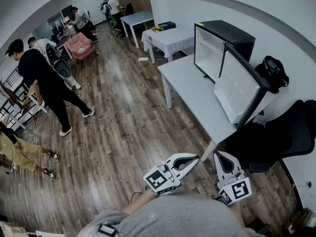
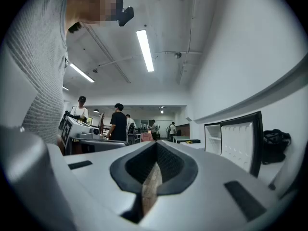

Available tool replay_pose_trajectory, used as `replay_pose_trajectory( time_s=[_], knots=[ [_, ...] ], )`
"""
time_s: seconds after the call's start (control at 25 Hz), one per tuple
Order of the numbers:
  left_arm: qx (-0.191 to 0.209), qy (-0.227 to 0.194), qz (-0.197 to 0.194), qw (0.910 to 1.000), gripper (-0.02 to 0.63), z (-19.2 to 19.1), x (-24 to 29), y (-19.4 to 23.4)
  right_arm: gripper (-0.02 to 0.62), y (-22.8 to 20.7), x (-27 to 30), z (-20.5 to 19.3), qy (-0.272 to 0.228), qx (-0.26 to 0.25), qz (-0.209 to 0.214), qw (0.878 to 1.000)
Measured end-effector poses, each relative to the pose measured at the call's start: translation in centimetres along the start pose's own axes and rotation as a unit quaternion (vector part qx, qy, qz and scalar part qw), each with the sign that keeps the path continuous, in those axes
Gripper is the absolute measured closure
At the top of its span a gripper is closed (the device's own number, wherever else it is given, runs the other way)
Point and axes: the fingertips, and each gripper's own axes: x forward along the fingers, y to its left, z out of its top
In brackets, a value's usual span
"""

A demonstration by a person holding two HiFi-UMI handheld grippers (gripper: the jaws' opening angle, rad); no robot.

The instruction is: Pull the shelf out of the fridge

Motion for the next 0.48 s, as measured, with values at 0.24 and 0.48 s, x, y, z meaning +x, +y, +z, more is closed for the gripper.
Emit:
replay_pose_trajectory(
  time_s=[0.24, 0.48],
  knots=[
    [-0.006, 0.014, 0.006, 0.9999, 0.594, -0.2, -0.1, 0.5, 0.583, 0.0, 0.3, 0.2, -0.005, -0.003, -0.001, 1.0],
    [-0.001, 0.0, -0.001, 1.0, 0.594, 0.3, -0.2, 0.0, 0.583, -0.3, -0.1, 0.2, -0.004, -0.003, -0.007, 1.0]
  ],
)
